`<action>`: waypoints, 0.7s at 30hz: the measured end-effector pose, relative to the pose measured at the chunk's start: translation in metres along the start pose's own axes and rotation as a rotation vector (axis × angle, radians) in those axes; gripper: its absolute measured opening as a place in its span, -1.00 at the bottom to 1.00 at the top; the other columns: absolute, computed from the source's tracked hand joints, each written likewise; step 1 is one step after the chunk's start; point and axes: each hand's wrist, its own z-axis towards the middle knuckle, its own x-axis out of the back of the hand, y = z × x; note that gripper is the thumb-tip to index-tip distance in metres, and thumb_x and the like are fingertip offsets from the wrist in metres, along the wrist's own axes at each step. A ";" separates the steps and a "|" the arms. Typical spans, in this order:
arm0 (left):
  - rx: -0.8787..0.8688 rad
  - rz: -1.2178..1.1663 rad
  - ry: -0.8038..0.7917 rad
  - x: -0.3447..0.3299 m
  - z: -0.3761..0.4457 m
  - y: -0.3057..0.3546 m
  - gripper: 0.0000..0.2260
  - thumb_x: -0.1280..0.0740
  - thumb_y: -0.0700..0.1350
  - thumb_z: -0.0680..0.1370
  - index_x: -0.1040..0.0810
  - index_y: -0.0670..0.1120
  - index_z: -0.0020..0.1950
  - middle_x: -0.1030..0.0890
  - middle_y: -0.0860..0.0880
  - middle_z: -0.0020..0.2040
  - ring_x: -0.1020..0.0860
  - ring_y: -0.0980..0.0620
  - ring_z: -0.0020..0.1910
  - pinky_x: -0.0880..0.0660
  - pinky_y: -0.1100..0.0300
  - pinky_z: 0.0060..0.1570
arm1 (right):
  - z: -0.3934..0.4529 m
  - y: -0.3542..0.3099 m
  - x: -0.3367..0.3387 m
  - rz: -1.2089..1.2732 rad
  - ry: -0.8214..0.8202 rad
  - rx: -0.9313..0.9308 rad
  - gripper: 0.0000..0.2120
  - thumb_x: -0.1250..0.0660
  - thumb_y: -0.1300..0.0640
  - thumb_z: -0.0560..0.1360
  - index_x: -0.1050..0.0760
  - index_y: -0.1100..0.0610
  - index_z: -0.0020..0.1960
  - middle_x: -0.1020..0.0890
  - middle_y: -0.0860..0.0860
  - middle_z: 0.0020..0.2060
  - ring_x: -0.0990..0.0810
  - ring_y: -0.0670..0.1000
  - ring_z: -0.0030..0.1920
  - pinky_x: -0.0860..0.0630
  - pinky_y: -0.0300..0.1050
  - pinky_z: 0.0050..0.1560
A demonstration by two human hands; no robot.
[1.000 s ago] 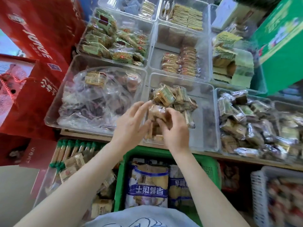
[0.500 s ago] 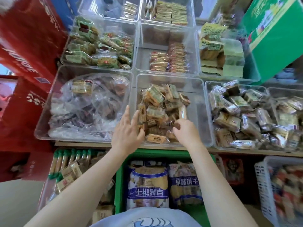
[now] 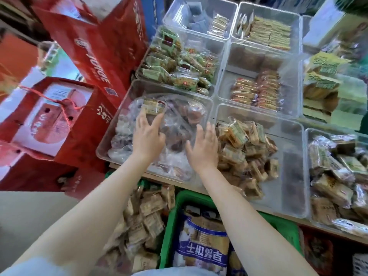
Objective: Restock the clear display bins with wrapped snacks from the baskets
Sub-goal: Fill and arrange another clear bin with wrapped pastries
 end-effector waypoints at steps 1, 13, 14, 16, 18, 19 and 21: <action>0.002 0.018 -0.031 0.002 0.009 -0.003 -0.40 -0.28 -0.17 0.53 -0.23 0.16 0.54 0.07 -0.24 0.60 0.04 -0.26 0.57 -0.21 -0.24 0.44 | 0.000 -0.002 -0.003 -0.033 0.020 -0.004 -0.42 -0.14 -0.03 0.64 -0.08 0.15 0.58 0.05 0.22 0.60 0.16 0.17 0.61 0.15 0.09 0.57; 0.022 0.069 -0.116 -0.009 0.061 -0.013 -0.47 -0.29 -0.06 0.56 -0.27 0.17 0.51 -0.03 -0.27 0.57 -0.07 -0.38 0.47 -0.16 -0.25 0.41 | 0.000 -0.003 -0.013 -0.067 0.074 -0.026 -0.45 -0.20 0.08 0.57 -0.18 0.11 0.53 0.02 0.19 0.60 0.13 0.15 0.61 0.16 0.03 0.53; 0.023 0.050 -0.102 -0.009 0.059 -0.015 -0.50 -0.29 -0.06 0.57 -0.29 0.17 0.49 -0.05 -0.29 0.56 -0.08 -0.39 0.47 -0.17 -0.26 0.40 | 0.001 -0.004 -0.012 -0.063 0.075 -0.030 -0.45 -0.20 0.08 0.57 -0.19 0.10 0.53 0.02 0.19 0.61 0.14 0.14 0.61 0.17 0.02 0.52; 0.006 0.003 -0.068 -0.009 0.052 -0.018 -0.53 -0.31 -0.09 0.58 -0.33 0.19 0.46 -0.09 -0.30 0.53 -0.10 -0.39 0.46 -0.22 -0.27 0.37 | 0.000 -0.004 -0.012 -0.057 0.077 -0.033 -0.46 -0.22 0.08 0.57 -0.20 0.11 0.52 0.01 0.19 0.61 0.13 0.14 0.61 0.18 0.01 0.52; -0.018 -0.073 0.005 -0.005 0.041 -0.019 -0.55 -0.33 -0.14 0.56 -0.39 0.17 0.41 -0.17 -0.29 0.49 -0.19 -0.36 0.40 -0.33 -0.25 0.31 | 0.000 -0.004 -0.011 -0.051 0.079 -0.032 -0.46 -0.24 0.08 0.57 -0.21 0.11 0.52 0.00 0.19 0.60 0.12 0.15 0.61 0.17 0.01 0.52; -0.018 -0.116 0.045 -0.002 0.035 -0.020 -0.55 -0.35 -0.15 0.54 -0.41 0.15 0.40 -0.20 -0.27 0.46 -0.24 -0.35 0.36 -0.37 -0.23 0.27 | 0.000 -0.005 -0.011 -0.044 0.076 -0.036 -0.45 -0.24 0.08 0.57 -0.21 0.11 0.52 0.00 0.18 0.61 0.12 0.15 0.61 0.17 0.01 0.52; -0.006 -0.191 0.111 0.005 0.023 -0.019 -0.56 -0.38 -0.15 0.53 -0.44 0.13 0.38 -0.23 -0.24 0.43 -0.27 -0.31 0.33 -0.38 -0.18 0.25 | 0.000 -0.006 -0.010 -0.028 0.064 -0.049 -0.44 -0.25 0.07 0.56 -0.19 0.09 0.52 0.00 0.16 0.61 0.12 0.13 0.61 0.16 0.00 0.52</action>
